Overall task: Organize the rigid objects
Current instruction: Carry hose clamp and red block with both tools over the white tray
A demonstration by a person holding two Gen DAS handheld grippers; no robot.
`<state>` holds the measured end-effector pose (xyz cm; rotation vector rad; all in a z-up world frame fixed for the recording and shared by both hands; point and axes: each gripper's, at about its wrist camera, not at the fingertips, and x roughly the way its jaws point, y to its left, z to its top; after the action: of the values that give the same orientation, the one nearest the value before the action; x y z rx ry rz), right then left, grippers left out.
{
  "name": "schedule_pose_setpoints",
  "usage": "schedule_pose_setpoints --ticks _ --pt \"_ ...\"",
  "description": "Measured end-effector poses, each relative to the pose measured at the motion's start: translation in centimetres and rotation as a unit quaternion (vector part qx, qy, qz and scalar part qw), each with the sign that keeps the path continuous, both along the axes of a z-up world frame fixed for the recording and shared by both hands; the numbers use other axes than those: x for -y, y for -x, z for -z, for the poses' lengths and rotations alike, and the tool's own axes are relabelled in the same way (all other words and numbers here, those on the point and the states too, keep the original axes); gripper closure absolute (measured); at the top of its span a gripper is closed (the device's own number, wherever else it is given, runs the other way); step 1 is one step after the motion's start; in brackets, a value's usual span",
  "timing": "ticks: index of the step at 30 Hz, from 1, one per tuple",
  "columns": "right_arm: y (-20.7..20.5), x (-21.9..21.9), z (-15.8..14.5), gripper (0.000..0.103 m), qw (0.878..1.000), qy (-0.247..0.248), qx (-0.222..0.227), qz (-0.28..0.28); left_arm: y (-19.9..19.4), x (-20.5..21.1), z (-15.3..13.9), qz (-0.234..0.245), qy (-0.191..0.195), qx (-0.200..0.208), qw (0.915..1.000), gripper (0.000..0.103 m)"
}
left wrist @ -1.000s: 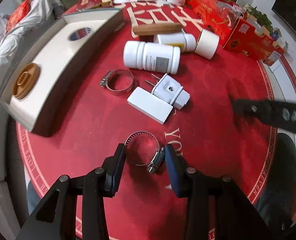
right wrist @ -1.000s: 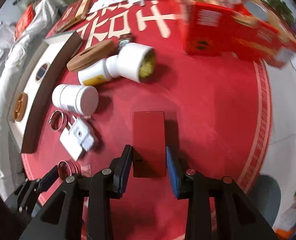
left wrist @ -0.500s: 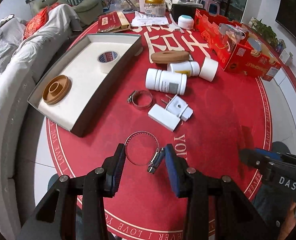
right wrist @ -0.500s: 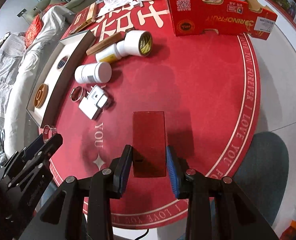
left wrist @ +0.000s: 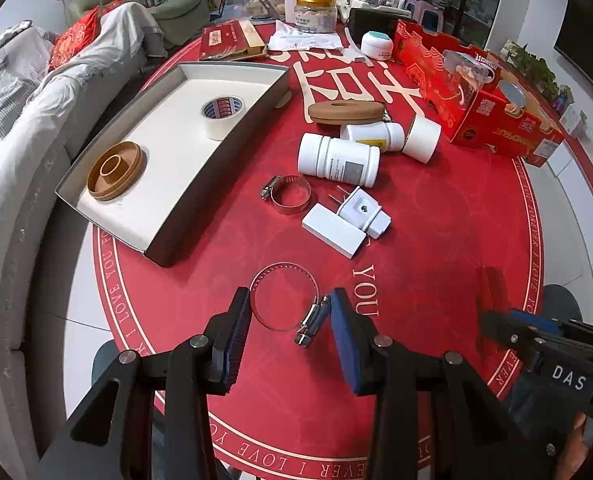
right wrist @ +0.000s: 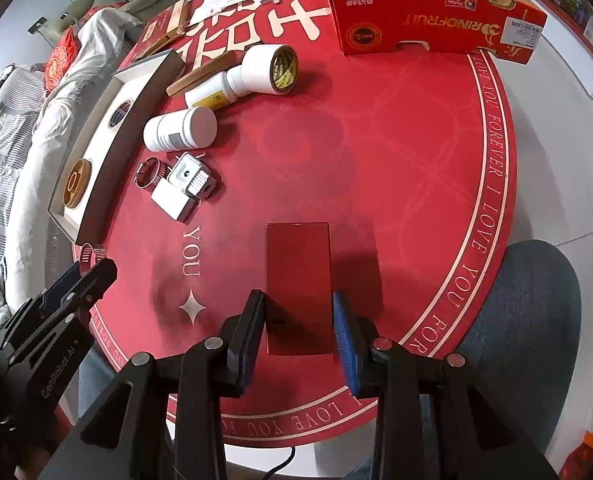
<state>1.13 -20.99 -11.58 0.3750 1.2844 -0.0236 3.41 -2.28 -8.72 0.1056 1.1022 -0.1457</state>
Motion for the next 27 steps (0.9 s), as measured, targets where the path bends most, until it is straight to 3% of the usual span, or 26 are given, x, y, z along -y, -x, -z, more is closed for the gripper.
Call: schedule_pose_setpoints --ticks 21,27 --pt "-0.2 -0.5 -0.2 0.067 1.000 0.009 -0.002 -0.007 0.0 -0.6 -0.2 -0.011 0.012 0.001 0.9999 0.060" --pt "-1.4 -0.9 -1.7 0.067 1.000 0.016 0.012 -0.018 -1.0 -1.7 -1.6 -0.032 0.025 0.016 0.9990 0.060"
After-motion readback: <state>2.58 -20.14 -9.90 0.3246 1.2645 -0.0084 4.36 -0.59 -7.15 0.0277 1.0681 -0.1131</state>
